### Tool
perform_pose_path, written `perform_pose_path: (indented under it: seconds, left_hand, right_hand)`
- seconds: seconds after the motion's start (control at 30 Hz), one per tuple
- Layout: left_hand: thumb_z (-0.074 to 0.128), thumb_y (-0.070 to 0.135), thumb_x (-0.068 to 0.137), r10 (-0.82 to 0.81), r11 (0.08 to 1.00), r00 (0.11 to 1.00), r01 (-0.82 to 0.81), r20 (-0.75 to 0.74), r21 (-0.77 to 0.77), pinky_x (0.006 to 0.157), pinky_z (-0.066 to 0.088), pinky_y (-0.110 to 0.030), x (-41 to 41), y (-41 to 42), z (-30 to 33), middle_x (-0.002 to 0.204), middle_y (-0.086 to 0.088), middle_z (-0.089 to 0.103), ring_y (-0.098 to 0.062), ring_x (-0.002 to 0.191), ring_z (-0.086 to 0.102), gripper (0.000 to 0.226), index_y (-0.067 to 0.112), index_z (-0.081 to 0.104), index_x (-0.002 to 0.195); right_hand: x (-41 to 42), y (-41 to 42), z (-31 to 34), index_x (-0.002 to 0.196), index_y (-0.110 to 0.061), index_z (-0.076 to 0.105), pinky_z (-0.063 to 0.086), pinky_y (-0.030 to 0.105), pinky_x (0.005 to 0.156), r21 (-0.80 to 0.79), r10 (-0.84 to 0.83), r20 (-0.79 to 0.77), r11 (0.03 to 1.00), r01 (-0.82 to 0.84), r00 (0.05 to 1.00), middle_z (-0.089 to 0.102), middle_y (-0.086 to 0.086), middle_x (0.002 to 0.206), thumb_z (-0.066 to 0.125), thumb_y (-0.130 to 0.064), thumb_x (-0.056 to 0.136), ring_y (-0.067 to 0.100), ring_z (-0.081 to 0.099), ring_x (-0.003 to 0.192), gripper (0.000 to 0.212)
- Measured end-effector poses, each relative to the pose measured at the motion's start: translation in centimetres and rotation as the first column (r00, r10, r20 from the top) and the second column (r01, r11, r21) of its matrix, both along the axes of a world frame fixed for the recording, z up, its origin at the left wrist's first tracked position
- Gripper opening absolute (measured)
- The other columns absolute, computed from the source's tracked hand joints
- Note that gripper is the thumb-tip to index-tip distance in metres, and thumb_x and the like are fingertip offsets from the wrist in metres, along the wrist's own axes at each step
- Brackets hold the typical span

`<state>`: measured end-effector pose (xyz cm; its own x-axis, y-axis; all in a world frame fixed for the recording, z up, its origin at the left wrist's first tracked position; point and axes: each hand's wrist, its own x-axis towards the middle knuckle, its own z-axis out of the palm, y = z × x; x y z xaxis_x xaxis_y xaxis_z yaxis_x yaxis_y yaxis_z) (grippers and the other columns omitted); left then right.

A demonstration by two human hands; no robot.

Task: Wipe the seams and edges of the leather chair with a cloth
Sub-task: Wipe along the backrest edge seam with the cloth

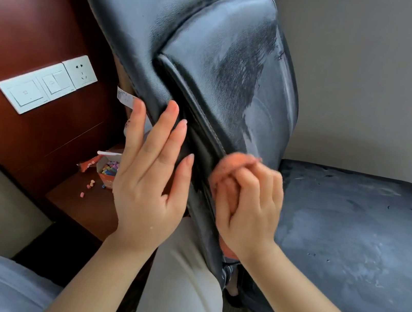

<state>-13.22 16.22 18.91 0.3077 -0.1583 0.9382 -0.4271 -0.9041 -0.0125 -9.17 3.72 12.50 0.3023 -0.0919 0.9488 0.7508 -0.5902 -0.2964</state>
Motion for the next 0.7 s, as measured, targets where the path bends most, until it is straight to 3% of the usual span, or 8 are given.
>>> perform_pose_path:
  seconds: [0.13, 0.37, 0.5, 0.63, 0.7]
  left_hand:
    - [0.057, 0.001, 0.089, -0.015, 1.000, 1.000, 0.015, -0.003, 0.008, 0.116, 0.021, -0.041, 0.1, 0.1, -0.2, 0.136, -0.011, 0.040, -0.046, 0.133, 0.026, 0.036, -0.008, 0.049, 0.123]
    - [0.052, -0.009, 0.086, -0.043, 0.999, 0.995, 0.044, -0.087, 0.018, 0.118, 0.015, -0.038, -0.4, 0.4, -0.1, 0.139, -0.016, 0.037, -0.047, 0.135, 0.019, 0.039, -0.011, 0.047, 0.125]
    - [0.050, -0.004, 0.089, -0.049, 0.998, 0.995, 0.051, -0.087, 0.028, 0.118, 0.015, -0.039, -0.3, 0.6, 0.0, 0.139, -0.015, 0.037, -0.046, 0.135, 0.020, 0.037, -0.009, 0.047, 0.125]
    - [0.049, -0.007, 0.088, -0.047, 0.999, 0.995, 0.048, -0.087, 0.008, 0.118, 0.016, -0.040, -0.4, 0.2, -0.4, 0.139, -0.017, 0.037, -0.047, 0.135, 0.020, 0.037, -0.011, 0.049, 0.124]
    - [0.048, -0.008, 0.088, -0.053, 0.999, 0.994, 0.052, -0.099, -0.009, 0.118, 0.017, -0.041, -0.5, 0.0, -0.7, 0.139, -0.017, 0.036, -0.047, 0.136, 0.019, 0.038, -0.010, 0.048, 0.125]
  right_hand:
    - [-0.4, -0.4, -3.4, 0.100, -0.017, 0.050, 0.036, 0.033, 0.081, -0.034, -0.107, -0.004, 0.994, 0.107, 0.994, 0.047, 0.001, 0.107, 0.037, -0.028, 0.099, 0.022, 0.046, 0.090, 0.017]
    - [0.2, 1.6, 3.7, 0.102, -0.028, 0.057, 0.042, 0.036, 0.083, -0.042, -0.125, 0.106, 0.991, 0.130, 0.987, 0.044, -0.004, 0.113, 0.043, -0.033, 0.097, 0.020, 0.044, 0.099, 0.015]
    - [-0.3, 0.4, -0.6, 0.099, -0.031, 0.061, 0.047, 0.036, 0.077, -0.133, -0.142, 0.144, 0.978, 0.161, 0.979, 0.046, -0.005, 0.109, 0.059, -0.031, 0.090, 0.018, 0.043, 0.100, 0.009]
    - [-0.6, -1.2, -4.0, 0.084, -0.027, 0.069, 0.048, 0.028, 0.072, -0.260, -0.156, 0.211, 0.943, 0.209, 0.965, 0.046, -0.006, 0.099, 0.067, -0.027, 0.083, 0.015, 0.045, 0.093, 0.002]
    - [-0.7, -1.2, -2.9, 0.068, -0.025, 0.072, 0.044, 0.026, 0.071, -0.258, -0.189, 0.238, 0.933, 0.250, 0.953, 0.046, -0.008, 0.096, 0.069, -0.026, 0.079, 0.013, 0.045, 0.090, 0.012]
